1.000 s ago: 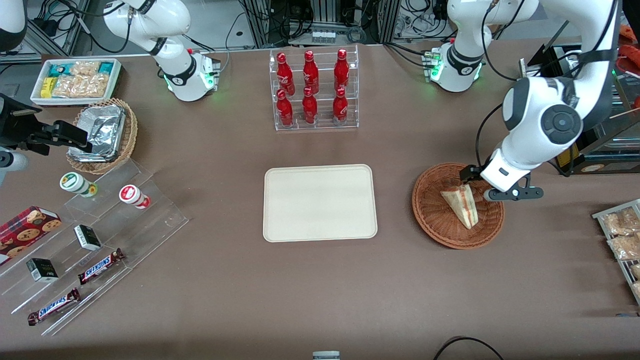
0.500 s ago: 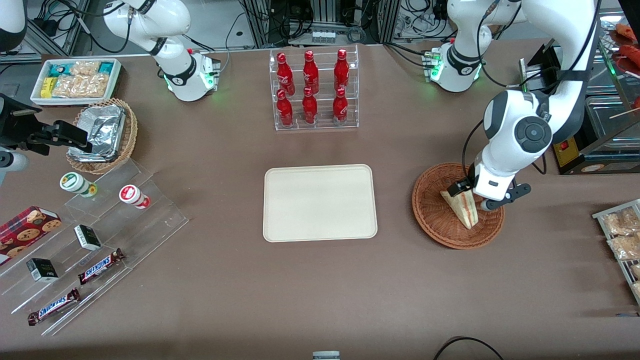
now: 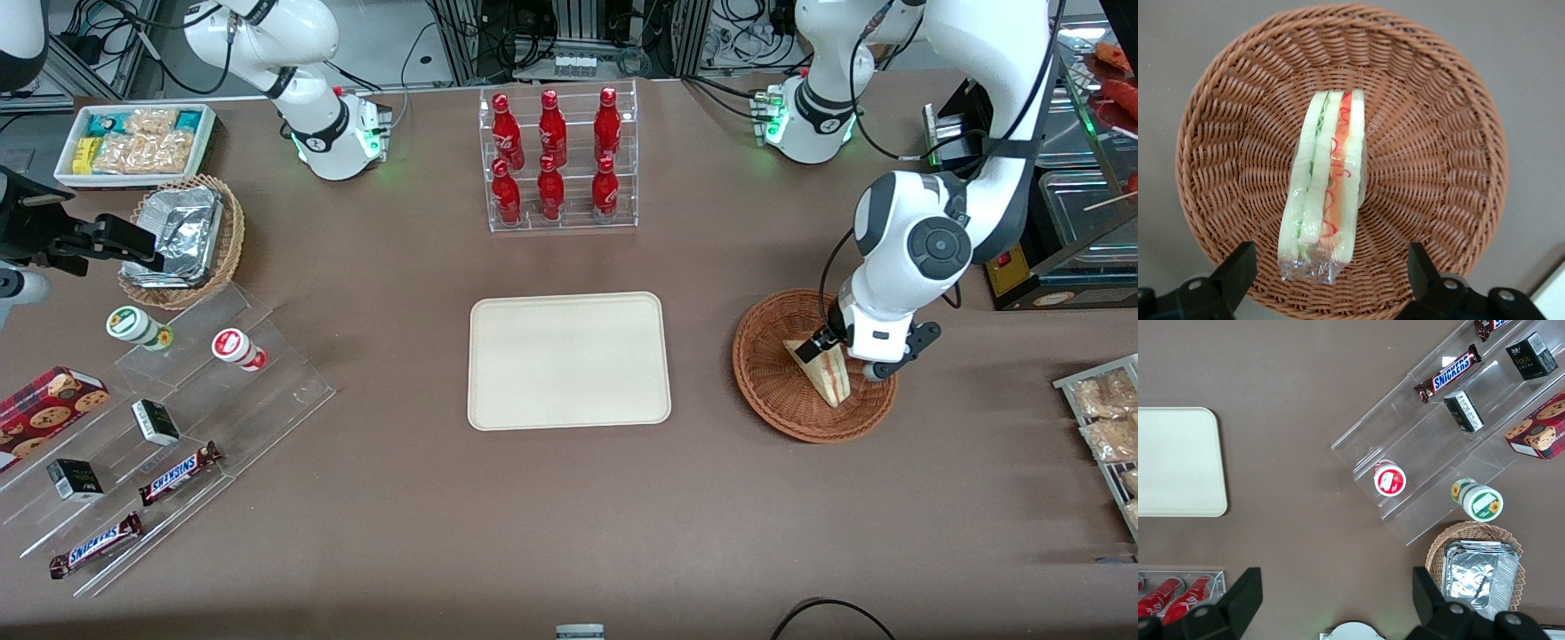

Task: Place sandwich from basket to tray
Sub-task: 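Lower the left gripper and grasp the wrapped sandwich in the basket, then lift the sandwich and carry it over the cream tray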

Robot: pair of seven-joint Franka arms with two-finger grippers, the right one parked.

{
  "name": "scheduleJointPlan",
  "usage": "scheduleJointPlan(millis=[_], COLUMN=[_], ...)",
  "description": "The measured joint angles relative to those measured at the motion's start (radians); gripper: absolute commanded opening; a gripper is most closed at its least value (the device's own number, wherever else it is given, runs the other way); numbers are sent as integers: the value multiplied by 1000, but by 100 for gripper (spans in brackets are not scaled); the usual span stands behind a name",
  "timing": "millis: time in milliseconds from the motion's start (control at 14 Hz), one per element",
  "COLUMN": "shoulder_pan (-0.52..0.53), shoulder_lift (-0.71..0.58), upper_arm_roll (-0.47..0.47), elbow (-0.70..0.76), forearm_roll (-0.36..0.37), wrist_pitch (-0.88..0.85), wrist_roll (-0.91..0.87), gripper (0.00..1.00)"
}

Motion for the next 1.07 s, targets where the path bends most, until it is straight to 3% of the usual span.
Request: scheduleJointPlan(millis=[286, 357, 429, 500, 571, 1071], shoulder_pan=[0, 0, 0, 0, 0, 0], shoulder_lift=[40, 49, 55, 60, 63, 60], upper_arm_roll=[2, 2, 3, 4, 5, 6], elbow=[0, 0, 0, 0, 0, 5], forearm_roll=[0, 1, 1, 1, 1, 27], wrist_pitch=[2, 3, 4, 4, 4, -3], wrist_roll=[-1, -1, -1, -1, -1, 13], gripper=[100, 93, 68, 30, 0, 0])
